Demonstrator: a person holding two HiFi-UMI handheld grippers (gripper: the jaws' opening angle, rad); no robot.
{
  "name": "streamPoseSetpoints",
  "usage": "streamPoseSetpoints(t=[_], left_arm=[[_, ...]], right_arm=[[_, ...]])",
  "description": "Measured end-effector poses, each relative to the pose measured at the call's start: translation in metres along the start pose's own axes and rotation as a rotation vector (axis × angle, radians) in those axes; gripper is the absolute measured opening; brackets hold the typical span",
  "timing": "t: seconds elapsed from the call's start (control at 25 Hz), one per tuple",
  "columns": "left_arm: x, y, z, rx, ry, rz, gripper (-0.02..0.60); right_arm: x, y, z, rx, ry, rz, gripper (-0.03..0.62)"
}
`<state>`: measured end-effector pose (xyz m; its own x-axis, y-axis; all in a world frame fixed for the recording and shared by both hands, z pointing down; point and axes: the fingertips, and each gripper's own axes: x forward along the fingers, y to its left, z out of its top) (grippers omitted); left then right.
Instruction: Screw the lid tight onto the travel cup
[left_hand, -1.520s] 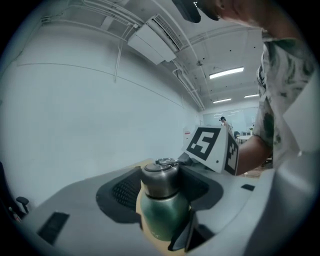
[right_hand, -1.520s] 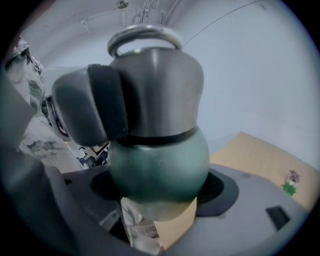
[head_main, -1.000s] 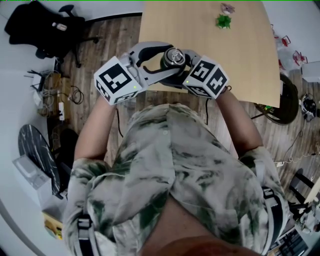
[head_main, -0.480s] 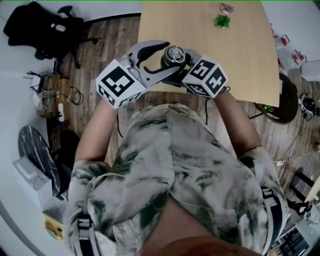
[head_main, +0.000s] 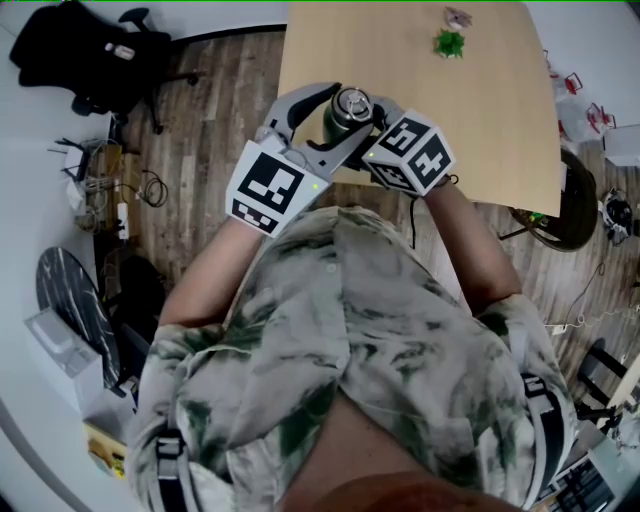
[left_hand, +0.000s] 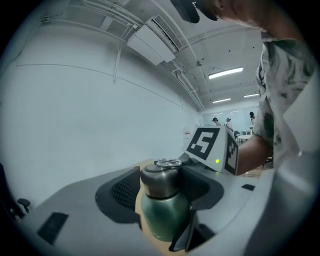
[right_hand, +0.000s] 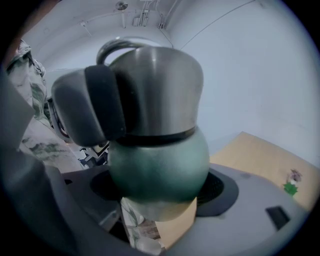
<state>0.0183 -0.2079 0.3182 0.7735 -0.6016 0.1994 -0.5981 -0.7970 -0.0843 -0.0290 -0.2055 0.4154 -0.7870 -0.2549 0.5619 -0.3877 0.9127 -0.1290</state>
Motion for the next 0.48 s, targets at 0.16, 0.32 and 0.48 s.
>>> streamPoseSetpoints(t=[0.16, 0.32, 0.48], left_arm=[[-0.0018, 0.0002, -0.0018, 0.013, -0.002, -0.015, 0.253], [-0.0025, -0.0019, -0.0019, 0.018, -0.01, -0.081, 0.25], [-0.0061, -0.005, 0.0007, -0.006, -0.045, -0.204, 0.25]], right_arm=[[0.0022, -0.0003, -0.0003, -0.006, 0.008, -0.01, 0.399], [0.0013, 0.0016, -0.0006, -0.017, 0.007, 0.006, 0.399], [-0.0006, 0.0065, 0.0014, -0.041, 0.002, 0.034, 0.399]])
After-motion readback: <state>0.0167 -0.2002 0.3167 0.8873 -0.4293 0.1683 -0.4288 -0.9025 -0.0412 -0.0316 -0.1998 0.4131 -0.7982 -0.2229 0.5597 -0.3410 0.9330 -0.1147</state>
